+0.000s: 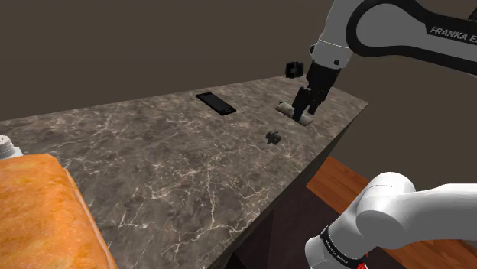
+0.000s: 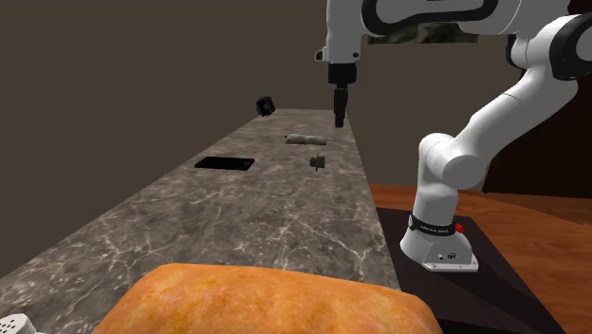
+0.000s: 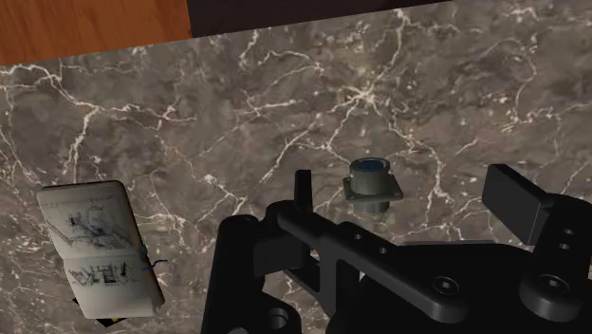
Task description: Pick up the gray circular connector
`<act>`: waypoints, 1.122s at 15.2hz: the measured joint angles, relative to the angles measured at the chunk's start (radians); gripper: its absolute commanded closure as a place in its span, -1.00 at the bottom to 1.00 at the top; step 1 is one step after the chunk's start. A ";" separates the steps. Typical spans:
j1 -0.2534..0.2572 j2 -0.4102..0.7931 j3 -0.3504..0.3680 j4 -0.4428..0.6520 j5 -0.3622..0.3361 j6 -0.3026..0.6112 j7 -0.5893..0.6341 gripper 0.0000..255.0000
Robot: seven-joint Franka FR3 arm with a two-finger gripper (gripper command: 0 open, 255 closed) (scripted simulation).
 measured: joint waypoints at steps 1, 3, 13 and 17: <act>0.000 0.000 0.000 0.000 0.000 0.000 0.000 -1.00; -0.006 -0.012 0.003 -0.054 0.006 0.078 0.023 -1.00; -0.037 -0.044 0.044 -0.350 0.040 0.578 0.165 -1.00; -0.038 -0.026 0.046 -0.400 0.041 0.648 0.167 -1.00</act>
